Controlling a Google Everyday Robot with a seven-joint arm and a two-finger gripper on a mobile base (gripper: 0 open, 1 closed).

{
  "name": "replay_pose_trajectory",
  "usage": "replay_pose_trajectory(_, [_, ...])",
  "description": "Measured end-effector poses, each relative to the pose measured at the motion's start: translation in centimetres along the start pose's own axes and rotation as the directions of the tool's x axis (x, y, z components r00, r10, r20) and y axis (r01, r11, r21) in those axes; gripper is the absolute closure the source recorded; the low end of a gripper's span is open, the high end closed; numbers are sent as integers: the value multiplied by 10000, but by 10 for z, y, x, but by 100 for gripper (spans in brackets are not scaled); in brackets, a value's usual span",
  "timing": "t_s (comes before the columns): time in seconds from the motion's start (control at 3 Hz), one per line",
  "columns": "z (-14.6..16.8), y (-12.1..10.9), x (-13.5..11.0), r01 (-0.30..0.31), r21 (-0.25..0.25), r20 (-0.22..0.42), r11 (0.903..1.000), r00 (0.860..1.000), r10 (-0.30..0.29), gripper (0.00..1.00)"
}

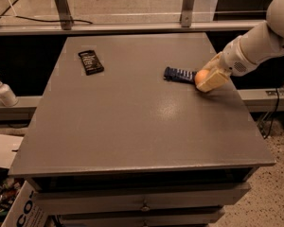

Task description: Move orange near rxbar blueberry

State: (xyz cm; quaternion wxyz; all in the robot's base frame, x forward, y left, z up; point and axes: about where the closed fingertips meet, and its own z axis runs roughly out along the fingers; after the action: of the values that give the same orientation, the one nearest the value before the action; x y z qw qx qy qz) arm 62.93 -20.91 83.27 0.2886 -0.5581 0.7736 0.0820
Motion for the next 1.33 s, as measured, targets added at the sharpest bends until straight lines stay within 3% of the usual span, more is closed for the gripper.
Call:
replay_pose_trajectory(0.33, [2,5,5,-62,-88,-84,9999,9999,61,83])
replay_pose_trajectory(1.33, [-4,13,3,48,-205,-194,9998,9998,-52,12])
